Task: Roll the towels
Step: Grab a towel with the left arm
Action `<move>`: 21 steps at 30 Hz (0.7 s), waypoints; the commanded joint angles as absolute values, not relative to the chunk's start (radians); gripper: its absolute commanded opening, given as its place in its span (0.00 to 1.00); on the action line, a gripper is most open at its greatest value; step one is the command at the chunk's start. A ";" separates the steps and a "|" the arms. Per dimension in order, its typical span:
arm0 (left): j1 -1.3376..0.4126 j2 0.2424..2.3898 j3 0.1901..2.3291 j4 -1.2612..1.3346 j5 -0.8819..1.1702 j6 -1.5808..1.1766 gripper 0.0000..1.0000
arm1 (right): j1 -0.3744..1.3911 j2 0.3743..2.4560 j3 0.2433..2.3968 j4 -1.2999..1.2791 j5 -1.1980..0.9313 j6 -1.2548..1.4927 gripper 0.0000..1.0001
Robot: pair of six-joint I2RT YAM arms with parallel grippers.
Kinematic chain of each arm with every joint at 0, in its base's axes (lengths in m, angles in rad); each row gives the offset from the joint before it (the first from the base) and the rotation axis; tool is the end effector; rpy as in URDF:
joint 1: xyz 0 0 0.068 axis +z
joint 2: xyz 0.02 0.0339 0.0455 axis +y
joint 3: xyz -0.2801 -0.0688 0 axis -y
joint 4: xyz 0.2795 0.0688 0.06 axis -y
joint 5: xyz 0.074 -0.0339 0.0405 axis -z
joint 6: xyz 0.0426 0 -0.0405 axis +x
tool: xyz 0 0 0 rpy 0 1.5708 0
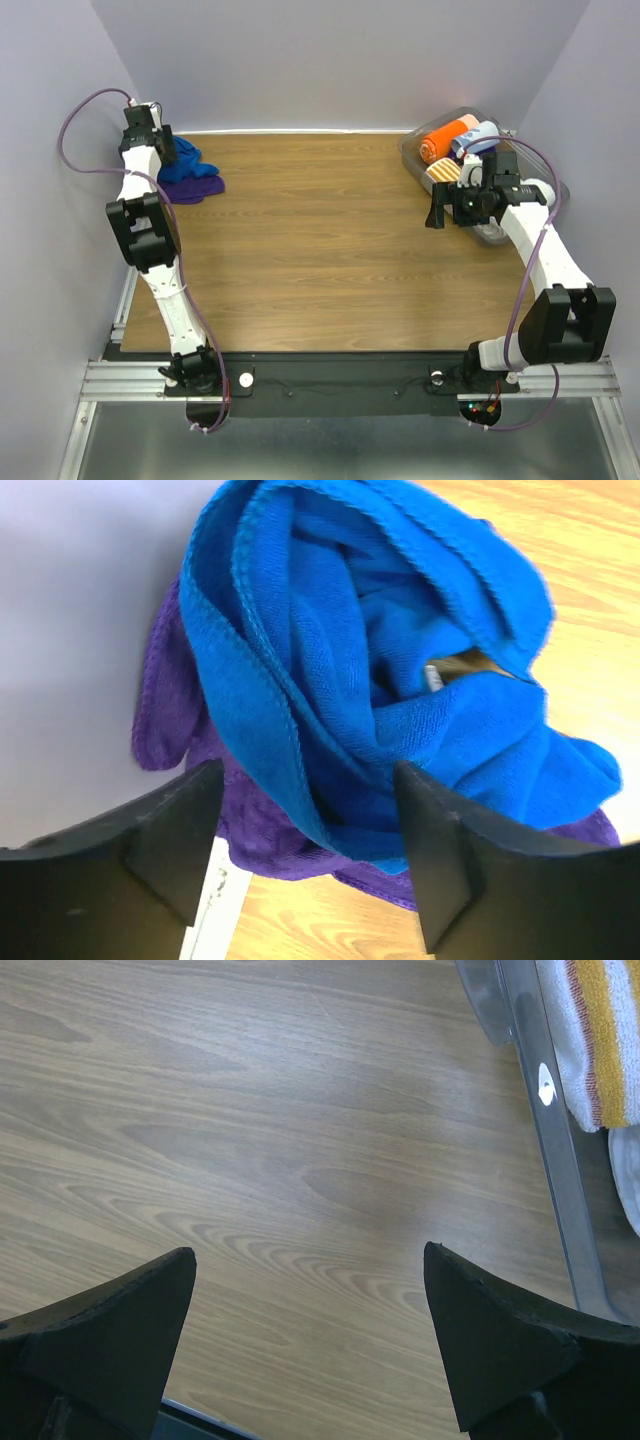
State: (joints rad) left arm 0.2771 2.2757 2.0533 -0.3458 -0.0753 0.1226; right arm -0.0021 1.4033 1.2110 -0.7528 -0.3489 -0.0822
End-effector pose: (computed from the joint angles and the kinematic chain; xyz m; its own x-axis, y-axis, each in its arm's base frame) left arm 0.5623 0.1633 0.2610 -0.5545 -0.0309 -0.8316 -0.2680 0.9527 0.1433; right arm 0.3259 0.0139 0.3027 -0.7915 -0.0755 -0.6064 -0.2641 0.9371 0.2281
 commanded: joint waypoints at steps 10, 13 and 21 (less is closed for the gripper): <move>0.258 2.211 2.313 -0.419 0.176 0.100 0.00 | -0.003 1.370 1.247 -0.758 -0.348 -0.081 1.00; 0.232 2.117 2.301 -0.422 0.230 0.136 0.00 | -0.003 1.355 1.255 -0.762 -0.348 -0.080 1.00; 0.167 1.849 2.257 -0.521 0.542 0.208 0.00 | -0.002 1.325 1.266 -0.765 -0.347 -0.081 1.00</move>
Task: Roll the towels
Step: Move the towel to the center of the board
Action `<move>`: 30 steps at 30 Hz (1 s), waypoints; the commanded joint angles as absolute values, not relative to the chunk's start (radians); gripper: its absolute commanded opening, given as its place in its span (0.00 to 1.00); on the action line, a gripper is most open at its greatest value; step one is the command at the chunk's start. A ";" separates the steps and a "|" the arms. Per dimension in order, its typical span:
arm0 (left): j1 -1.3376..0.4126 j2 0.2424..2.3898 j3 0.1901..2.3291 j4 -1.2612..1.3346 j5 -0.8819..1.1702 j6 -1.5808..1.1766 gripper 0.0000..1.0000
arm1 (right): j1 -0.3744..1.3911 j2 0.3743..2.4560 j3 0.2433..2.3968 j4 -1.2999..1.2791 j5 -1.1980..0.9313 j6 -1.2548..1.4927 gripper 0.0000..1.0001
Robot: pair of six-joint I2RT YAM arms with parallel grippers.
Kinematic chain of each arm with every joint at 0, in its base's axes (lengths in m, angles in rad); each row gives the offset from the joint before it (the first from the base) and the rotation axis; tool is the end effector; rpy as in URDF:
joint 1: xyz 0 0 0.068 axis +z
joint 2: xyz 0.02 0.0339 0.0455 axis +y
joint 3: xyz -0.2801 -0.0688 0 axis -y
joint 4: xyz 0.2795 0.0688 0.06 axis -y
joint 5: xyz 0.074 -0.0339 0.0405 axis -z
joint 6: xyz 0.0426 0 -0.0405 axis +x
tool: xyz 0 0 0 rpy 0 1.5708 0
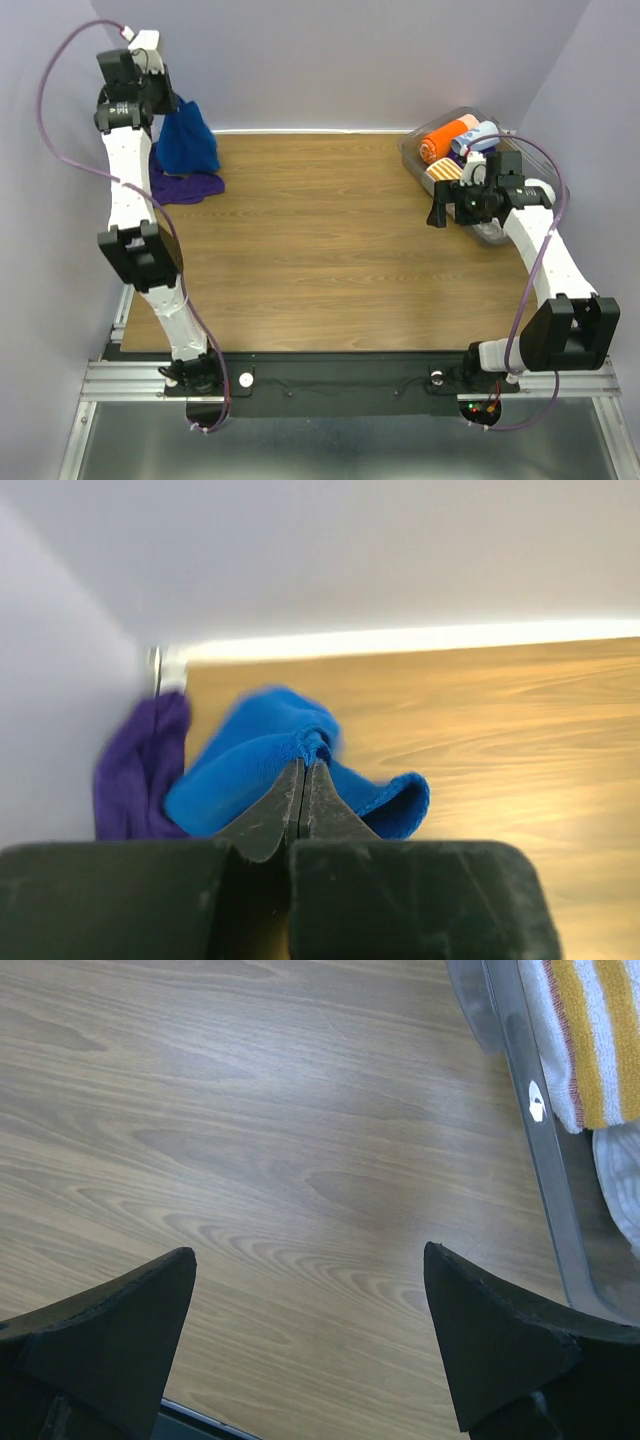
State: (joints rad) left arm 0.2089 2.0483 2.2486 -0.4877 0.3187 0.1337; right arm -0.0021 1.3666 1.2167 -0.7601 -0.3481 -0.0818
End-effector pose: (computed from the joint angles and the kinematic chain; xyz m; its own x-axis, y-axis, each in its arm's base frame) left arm 0.5119 0.0949 0.4442 -0.2619 0.0739 -0.9623 0.1331 0.9903 0.0398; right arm 0.3186 0.0139 0.3153 -0.7699 -0.0752 -0.6337 -0.2712 0.9375 0.2183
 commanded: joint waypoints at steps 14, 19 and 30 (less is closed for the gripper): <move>-0.256 1.317 1.177 -0.729 0.540 0.896 0.00 | -0.002 1.348 1.281 -0.811 -0.442 -0.117 1.00; -0.255 1.293 0.877 -0.640 0.318 1.009 0.00 | -0.002 1.373 1.253 -0.833 -0.518 -0.133 1.00; -0.242 1.356 0.968 -0.641 0.438 0.942 0.67 | -0.002 1.456 1.177 -0.827 -0.716 -0.137 0.69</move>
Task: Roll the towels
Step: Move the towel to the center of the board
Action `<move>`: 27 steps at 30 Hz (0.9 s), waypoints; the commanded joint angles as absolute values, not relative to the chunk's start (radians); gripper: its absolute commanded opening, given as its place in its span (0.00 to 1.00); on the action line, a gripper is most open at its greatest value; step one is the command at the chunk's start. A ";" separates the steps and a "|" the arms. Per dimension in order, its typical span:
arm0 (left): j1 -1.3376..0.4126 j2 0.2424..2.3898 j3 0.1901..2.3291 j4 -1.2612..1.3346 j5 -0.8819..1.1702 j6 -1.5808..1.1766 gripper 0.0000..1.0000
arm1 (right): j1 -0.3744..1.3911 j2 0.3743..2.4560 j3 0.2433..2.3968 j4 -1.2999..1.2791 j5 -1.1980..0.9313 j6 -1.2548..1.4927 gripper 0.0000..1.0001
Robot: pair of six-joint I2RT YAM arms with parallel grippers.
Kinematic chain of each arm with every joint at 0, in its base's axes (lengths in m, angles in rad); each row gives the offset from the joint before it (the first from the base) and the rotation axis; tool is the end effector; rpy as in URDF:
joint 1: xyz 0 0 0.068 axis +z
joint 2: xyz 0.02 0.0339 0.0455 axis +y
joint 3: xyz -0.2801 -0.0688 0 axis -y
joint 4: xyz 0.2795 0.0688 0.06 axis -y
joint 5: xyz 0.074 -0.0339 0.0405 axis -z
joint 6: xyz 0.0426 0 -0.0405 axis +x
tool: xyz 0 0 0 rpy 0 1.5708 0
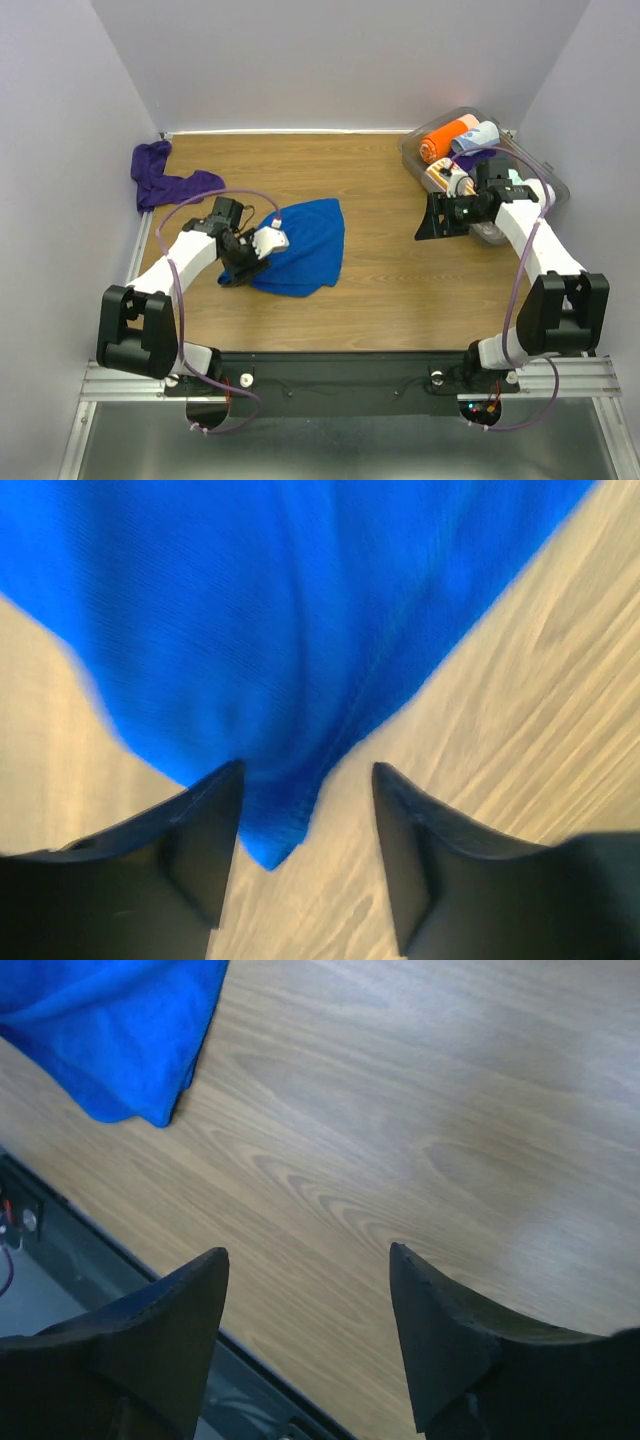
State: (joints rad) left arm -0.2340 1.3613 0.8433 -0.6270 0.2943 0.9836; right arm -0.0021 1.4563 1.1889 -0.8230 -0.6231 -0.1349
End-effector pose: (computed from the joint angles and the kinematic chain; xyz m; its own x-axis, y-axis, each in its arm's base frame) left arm 0.2712 -0.0773 0.1967 -0.2091 0.8689 -0.4488 0.9250 0.3246 0.1975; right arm 0.3237 0.0242 0.2795 -0.8427 -0.1074 -0.5275 -0.3848 0.8055 0.4506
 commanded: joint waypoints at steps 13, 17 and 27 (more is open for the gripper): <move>-0.621 1.624 1.183 -0.439 0.477 0.635 0.59 | -0.003 1.497 1.170 -0.752 -0.764 -0.055 0.56; -0.698 1.701 1.178 -0.376 0.443 0.583 0.59 | -0.003 1.476 1.157 -0.752 -0.762 -0.054 0.56; -0.770 1.809 1.180 -0.315 0.364 0.534 0.52 | -0.002 1.473 1.146 -0.755 -0.761 -0.054 0.56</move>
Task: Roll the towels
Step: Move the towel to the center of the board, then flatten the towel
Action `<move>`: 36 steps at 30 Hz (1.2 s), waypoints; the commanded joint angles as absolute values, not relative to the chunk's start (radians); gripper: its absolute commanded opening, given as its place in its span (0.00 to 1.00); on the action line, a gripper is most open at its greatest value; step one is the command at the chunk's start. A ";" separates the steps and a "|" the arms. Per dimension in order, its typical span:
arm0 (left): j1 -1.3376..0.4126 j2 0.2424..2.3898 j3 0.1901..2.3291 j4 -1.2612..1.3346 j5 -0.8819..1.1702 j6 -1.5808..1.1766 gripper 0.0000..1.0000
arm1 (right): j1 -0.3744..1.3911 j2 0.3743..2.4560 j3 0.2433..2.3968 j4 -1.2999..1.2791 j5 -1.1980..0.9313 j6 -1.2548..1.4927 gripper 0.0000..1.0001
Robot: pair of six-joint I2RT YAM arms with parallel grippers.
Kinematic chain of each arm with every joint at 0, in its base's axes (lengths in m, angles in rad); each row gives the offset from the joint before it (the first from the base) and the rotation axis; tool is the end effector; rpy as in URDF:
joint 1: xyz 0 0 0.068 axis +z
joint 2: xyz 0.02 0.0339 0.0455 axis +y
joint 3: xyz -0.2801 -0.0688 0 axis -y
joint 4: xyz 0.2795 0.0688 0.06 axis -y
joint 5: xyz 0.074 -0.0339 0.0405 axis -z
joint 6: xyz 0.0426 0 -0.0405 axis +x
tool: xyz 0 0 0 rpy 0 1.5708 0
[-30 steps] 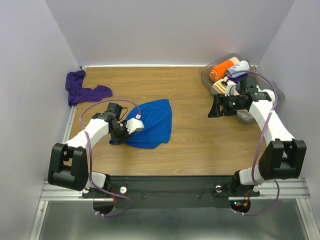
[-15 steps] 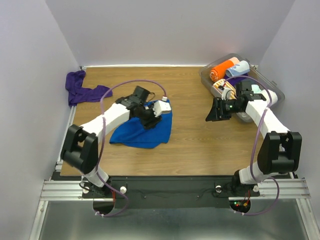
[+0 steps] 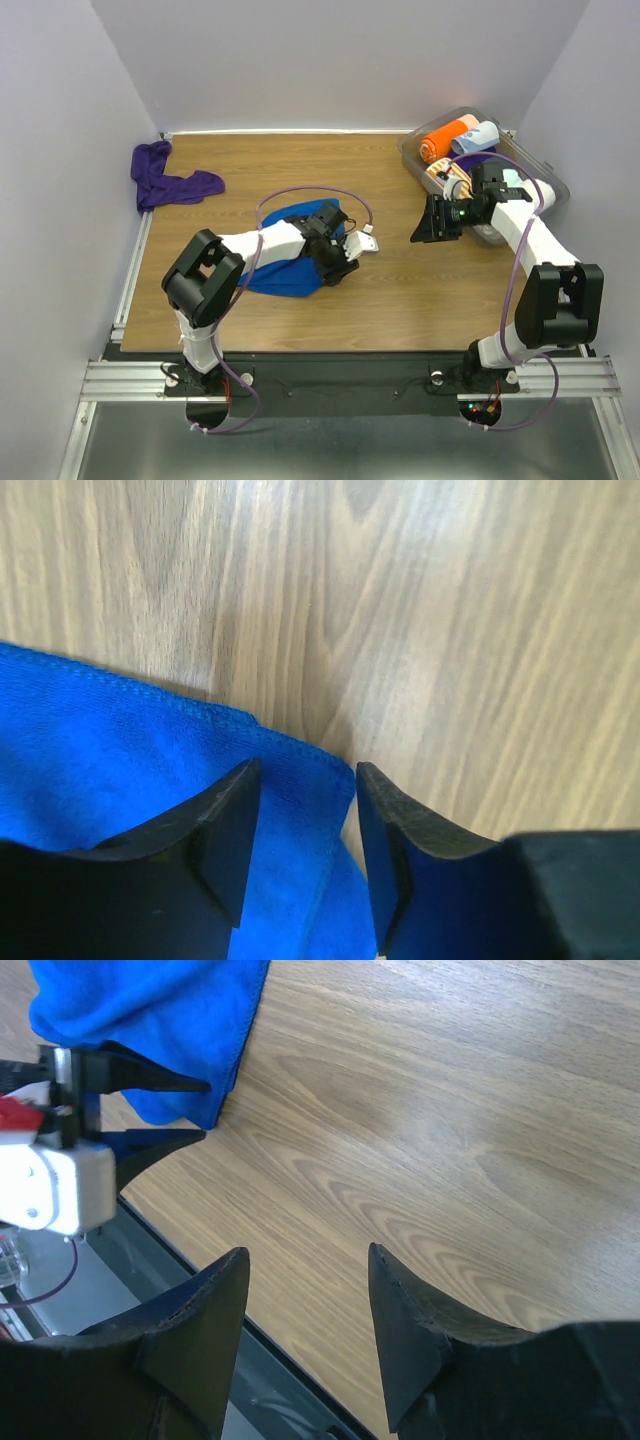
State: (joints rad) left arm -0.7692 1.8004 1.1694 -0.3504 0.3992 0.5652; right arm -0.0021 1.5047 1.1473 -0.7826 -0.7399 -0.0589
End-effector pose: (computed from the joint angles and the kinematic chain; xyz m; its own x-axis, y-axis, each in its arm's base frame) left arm 0.2815 -0.2955 0.1757 -0.0780 0.7623 -0.6425 0.9922 0.1224 0.0249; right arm 0.3284 0.0280 0.2556 -0.8906 -0.0416 -0.4529 -0.3330 0.7380 0.5870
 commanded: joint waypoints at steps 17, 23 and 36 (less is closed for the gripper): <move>-0.765 1.672 1.207 -0.376 0.396 0.538 0.00 | -0.002 1.483 1.137 -0.755 -0.776 -0.063 0.57; -0.695 1.594 1.284 -0.454 0.486 0.512 0.00 | -0.003 1.492 1.137 -0.755 -0.793 -0.069 0.57; -0.489 1.684 1.407 -0.434 0.813 0.362 0.00 | 0.098 1.546 0.984 -0.329 -1.034 0.173 0.69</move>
State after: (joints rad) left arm -0.5037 1.6508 1.3567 -0.4587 0.6655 0.4309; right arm 0.0284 1.5478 1.0634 -0.6178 -0.9428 -0.0051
